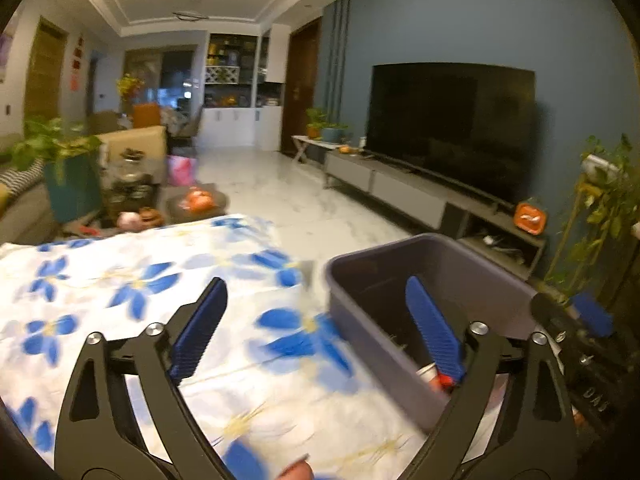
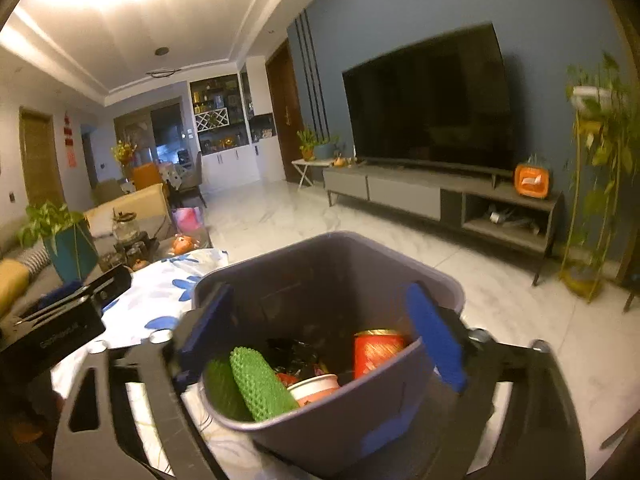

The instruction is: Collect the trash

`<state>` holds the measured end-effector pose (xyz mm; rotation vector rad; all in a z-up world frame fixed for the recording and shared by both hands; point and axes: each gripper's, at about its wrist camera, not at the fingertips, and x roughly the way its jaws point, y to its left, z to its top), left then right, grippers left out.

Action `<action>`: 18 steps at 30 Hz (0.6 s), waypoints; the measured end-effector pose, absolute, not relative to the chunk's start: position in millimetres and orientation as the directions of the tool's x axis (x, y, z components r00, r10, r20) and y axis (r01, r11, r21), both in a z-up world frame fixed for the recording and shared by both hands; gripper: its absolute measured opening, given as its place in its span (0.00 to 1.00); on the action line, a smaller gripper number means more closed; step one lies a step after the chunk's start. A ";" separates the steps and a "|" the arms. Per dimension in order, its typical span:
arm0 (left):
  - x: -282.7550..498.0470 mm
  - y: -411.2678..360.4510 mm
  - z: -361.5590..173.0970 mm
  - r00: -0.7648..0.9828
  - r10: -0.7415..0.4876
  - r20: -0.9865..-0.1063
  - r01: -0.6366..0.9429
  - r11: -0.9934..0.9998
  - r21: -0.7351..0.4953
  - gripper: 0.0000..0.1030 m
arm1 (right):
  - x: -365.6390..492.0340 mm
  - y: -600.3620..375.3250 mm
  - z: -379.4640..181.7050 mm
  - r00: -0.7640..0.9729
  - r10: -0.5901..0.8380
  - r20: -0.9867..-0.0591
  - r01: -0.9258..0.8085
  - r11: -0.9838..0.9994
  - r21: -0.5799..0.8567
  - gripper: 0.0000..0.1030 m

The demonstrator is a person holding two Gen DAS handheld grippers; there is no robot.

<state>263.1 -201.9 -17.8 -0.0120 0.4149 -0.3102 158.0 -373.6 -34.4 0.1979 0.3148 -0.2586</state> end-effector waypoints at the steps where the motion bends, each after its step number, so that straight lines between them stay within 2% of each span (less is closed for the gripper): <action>1: 258.1 -198.4 -17.5 0.869 -0.291 -0.400 0.288 0.955 -0.069 0.94 | 152.0 -366.2 -31.4 0.922 -0.217 -0.320 0.271 0.953 0.134 0.90; 3: 241.0 -185.4 -17.3 0.870 -0.273 -0.410 0.277 0.959 -0.052 0.94 | 145.2 -354.8 -27.4 0.925 -0.210 -0.316 0.256 0.960 0.111 0.95; 12: 157.8 -123.5 -1.5 0.929 -0.126 -0.349 0.135 0.991 0.001 0.94 | 102.8 -313.4 -6.3 0.935 -0.160 -0.316 0.198 0.976 0.091 0.95; 18: 117.3 -88.3 8.4 0.934 -0.101 -0.341 0.107 0.994 -0.002 0.94 | 71.4 -279.9 3.2 0.936 -0.153 -0.317 0.182 0.981 0.064 0.95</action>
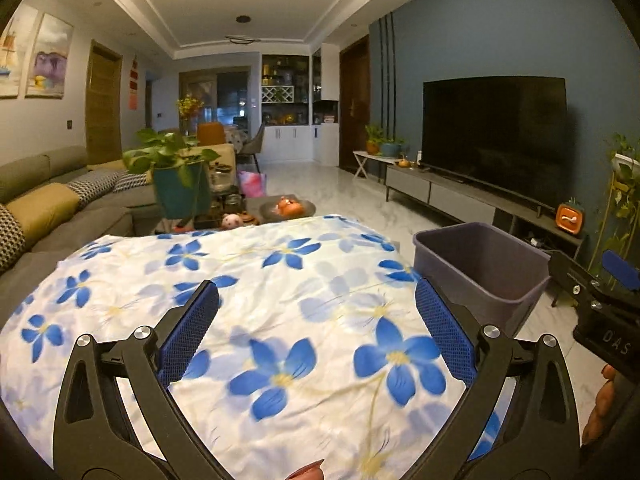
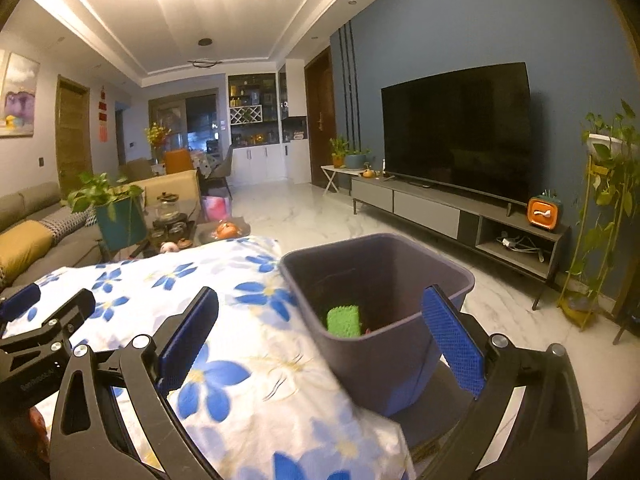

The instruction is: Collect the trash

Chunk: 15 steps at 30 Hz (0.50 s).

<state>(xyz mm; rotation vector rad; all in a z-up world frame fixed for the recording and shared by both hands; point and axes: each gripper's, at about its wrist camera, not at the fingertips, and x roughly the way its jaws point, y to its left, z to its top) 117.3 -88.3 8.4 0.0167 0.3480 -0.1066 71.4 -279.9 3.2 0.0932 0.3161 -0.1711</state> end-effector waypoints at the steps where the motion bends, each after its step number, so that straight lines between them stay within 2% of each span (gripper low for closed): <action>1: 111.9 -83.5 8.9 0.934 -0.105 -0.343 0.109 0.994 -0.009 0.94 | 65.2 -273.8 4.6 0.935 -0.160 -0.316 0.186 0.981 0.054 0.95; 7: 83.8 -64.9 12.5 0.939 -0.099 -0.329 0.099 0.995 -0.015 0.94 | 39.8 -243.2 10.1 0.935 -0.153 -0.321 0.170 0.985 0.026 0.95; 15: 58.1 -41.0 17.9 0.945 -0.099 -0.313 0.090 0.995 -0.042 0.94 | 10.3 -214.6 20.4 0.944 -0.172 -0.281 0.179 0.984 -0.002 0.95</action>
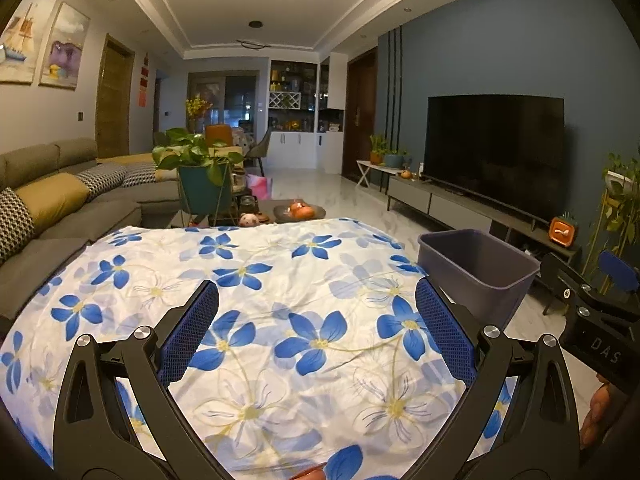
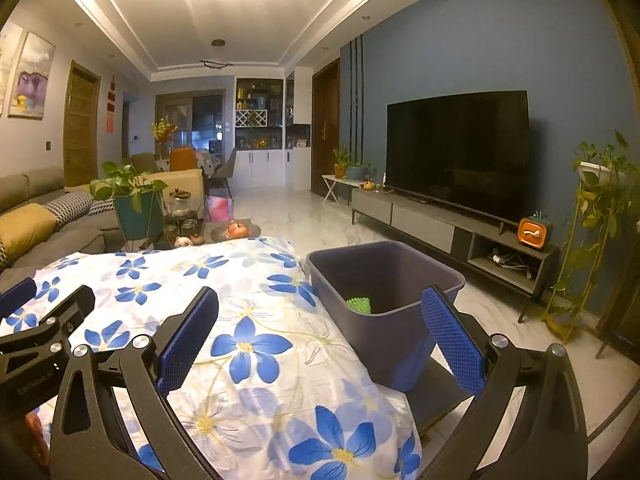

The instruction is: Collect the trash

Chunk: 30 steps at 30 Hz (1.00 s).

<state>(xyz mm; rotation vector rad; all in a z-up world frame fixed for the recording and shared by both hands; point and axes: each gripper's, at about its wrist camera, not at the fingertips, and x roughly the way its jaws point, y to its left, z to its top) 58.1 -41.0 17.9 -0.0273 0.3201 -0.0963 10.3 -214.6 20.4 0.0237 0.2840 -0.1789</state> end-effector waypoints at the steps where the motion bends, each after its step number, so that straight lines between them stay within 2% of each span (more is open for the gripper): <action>1: 56.1 -38.9 18.4 0.946 -0.096 -0.311 0.087 0.995 -0.042 0.94 | 8.0 -212.1 21.4 0.945 -0.169 -0.279 0.176 0.984 -0.001 0.95; 14: 40.6 -24.0 18.5 0.949 -0.106 -0.299 0.094 0.994 -0.053 0.94 | -7.6 -189.5 28.6 0.955 -0.169 -0.242 0.170 0.985 -0.015 0.95; 30: 36.2 -22.1 17.6 0.948 -0.110 -0.299 0.098 0.994 -0.057 0.94 | -7.1 -184.6 25.7 0.958 -0.155 -0.243 0.156 0.988 -0.012 0.95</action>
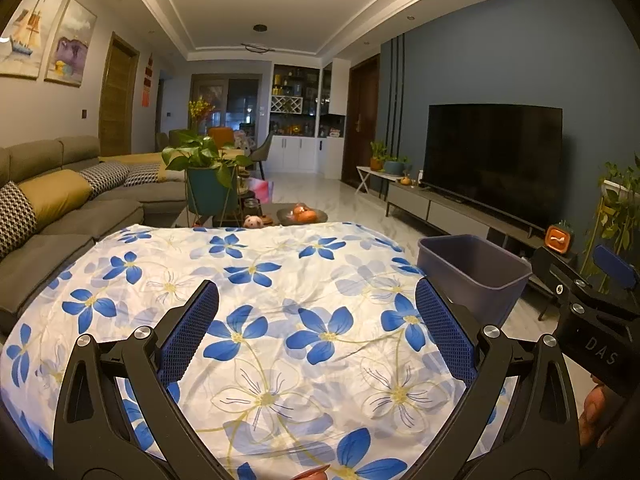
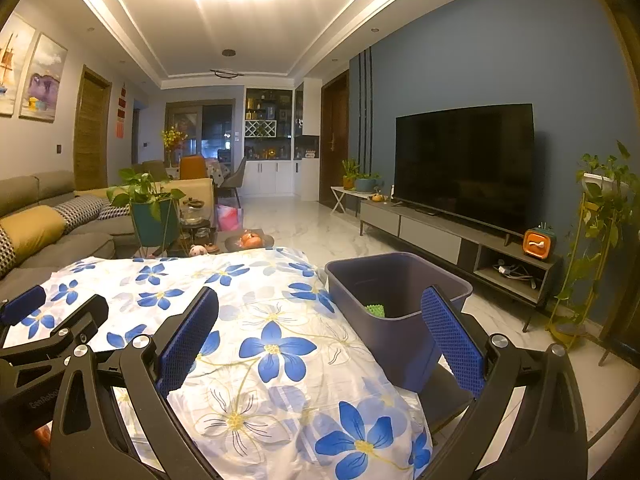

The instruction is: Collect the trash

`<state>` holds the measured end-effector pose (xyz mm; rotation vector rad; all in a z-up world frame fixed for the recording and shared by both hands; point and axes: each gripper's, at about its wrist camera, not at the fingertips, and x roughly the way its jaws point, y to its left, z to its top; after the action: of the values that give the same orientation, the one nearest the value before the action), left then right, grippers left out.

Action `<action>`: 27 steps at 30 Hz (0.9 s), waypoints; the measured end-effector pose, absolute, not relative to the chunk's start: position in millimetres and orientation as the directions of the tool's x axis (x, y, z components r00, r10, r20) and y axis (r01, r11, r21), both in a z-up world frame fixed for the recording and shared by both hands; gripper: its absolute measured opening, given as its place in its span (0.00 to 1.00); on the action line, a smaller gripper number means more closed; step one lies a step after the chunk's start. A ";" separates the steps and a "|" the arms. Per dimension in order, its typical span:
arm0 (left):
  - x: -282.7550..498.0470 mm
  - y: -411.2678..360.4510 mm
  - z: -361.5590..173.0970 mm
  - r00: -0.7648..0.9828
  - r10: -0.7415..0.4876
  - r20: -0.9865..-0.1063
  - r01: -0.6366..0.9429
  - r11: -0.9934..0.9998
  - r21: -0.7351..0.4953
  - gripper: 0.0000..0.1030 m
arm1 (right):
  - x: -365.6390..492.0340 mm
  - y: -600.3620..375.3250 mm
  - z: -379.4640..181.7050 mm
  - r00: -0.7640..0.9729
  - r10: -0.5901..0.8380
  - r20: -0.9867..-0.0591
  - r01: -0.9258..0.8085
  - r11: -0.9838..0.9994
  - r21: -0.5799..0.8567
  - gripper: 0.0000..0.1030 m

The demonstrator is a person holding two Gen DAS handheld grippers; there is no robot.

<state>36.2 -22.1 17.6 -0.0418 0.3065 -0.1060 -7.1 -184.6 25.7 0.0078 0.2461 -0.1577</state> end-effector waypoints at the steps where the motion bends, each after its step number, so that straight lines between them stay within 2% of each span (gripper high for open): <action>1: 35.8 -22.7 18.3 0.947 -0.111 -0.300 0.098 0.993 -0.057 0.94 | -7.3 -184.3 25.8 0.958 -0.155 -0.243 0.157 0.988 -0.010 0.95; 27: 32.6 -30.0 22.0 0.946 -0.127 -0.299 0.111 0.991 -0.070 0.94 | -9.1 -183.0 26.3 0.960 -0.151 -0.235 0.154 0.988 -0.005 0.95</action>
<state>32.6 -30.0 22.0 -0.0526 0.3073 -0.1209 -9.1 -183.0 26.3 0.0130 0.2372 -0.1546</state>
